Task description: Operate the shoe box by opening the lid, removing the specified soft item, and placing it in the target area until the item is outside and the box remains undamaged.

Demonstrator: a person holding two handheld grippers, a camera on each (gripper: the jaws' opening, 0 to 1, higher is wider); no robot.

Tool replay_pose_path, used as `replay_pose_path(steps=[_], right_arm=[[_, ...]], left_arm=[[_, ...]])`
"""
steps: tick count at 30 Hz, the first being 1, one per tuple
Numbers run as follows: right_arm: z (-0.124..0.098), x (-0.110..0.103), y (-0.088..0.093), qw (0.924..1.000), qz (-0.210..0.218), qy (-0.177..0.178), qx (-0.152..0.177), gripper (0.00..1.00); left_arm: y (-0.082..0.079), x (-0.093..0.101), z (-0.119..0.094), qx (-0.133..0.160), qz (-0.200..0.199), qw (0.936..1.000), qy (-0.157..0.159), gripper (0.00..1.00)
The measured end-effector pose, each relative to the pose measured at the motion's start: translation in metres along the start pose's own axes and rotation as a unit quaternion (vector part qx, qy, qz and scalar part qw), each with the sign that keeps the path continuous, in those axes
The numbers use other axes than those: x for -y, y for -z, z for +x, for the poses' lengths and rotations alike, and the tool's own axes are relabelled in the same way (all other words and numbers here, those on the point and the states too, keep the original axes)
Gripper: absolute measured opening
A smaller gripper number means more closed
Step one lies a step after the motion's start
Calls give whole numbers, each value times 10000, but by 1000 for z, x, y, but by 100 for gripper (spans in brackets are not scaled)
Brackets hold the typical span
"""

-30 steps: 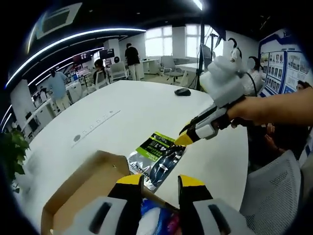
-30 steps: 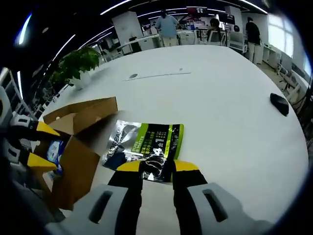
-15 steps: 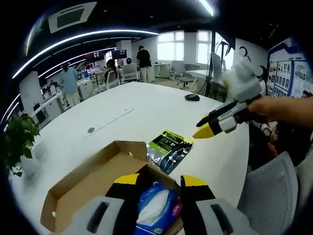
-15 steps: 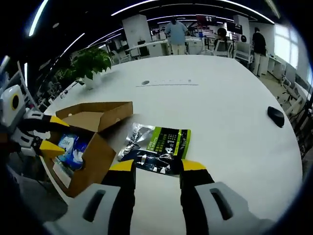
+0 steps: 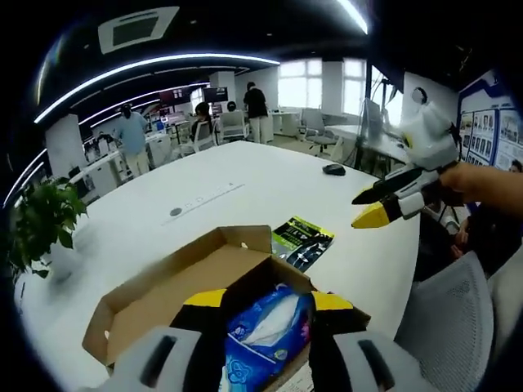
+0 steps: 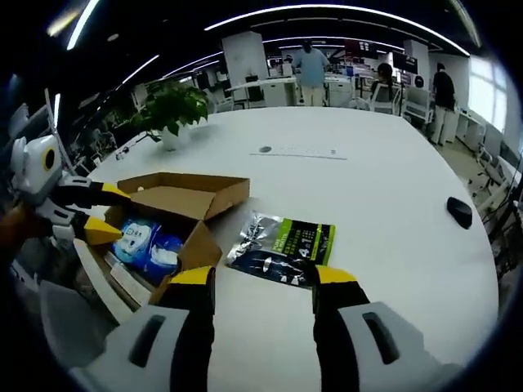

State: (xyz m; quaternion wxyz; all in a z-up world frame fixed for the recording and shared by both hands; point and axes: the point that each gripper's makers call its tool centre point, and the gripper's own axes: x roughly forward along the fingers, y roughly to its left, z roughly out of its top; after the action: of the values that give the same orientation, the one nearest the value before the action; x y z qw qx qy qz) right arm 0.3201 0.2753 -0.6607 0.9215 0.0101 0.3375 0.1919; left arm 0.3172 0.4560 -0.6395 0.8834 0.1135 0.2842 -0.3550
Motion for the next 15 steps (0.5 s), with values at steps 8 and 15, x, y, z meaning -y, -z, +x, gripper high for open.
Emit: replay_pose_path(steps=[8, 15], right_arm=[[-11, -20, 0, 9996, -210, -183, 74, 51], [-13, -43, 1, 9981, -445, -415, 137, 54]], left_arm=[[19, -14, -21, -63, -123, 9998, -143, 43], [34, -26, -36, -78, -237, 9993, -282, 46]])
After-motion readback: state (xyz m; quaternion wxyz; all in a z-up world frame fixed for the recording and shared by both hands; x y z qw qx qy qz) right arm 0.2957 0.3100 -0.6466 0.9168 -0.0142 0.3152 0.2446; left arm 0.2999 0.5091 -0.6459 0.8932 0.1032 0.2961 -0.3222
